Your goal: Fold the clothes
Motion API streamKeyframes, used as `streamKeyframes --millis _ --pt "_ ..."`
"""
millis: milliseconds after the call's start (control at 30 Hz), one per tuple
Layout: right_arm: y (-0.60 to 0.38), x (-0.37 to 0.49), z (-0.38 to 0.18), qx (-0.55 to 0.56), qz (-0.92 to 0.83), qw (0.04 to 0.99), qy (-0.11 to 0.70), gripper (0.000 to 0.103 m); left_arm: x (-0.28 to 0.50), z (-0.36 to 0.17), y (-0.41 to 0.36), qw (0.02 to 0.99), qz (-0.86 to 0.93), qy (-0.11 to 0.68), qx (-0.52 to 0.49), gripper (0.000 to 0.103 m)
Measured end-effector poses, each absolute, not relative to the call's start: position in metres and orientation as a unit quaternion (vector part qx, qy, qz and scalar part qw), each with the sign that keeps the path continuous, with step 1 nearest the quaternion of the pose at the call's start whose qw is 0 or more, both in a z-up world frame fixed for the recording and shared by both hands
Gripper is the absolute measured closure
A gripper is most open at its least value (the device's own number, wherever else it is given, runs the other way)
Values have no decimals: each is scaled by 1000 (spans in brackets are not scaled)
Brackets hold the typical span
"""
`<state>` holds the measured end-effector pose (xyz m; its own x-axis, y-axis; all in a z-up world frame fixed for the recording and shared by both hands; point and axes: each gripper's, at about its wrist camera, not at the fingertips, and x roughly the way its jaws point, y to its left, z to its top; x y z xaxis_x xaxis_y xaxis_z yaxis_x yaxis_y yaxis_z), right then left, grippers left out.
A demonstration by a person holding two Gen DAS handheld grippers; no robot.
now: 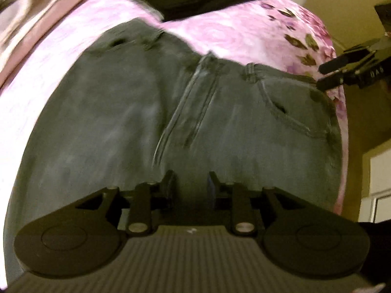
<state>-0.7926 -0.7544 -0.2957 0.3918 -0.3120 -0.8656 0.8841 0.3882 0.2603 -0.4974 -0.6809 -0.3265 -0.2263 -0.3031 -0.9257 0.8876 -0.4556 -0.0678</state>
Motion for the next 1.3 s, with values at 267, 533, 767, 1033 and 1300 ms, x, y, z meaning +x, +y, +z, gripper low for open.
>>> streamKeyframes --millis 267,533,767,1033,1300 --pt "-699 -742 -271 332 -434 735 402 2 -395 -292 -536 514 -620 390 446 65" --pt "-598 -655 -239 305 -410 747 425 2 -297 -256 -358 593 -553 417 410 55" --pt "-527 -598 -216 272 -386 749 465 2 -261 -227 -258 627 -533 385 417 35" --pt "-500 -572 -201 225 -357 759 495 2 -262 -225 -212 644 -525 367 418 22" --pt "-508 -589 -198 209 -338 756 520 2 -292 -226 -225 652 -517 374 411 22"
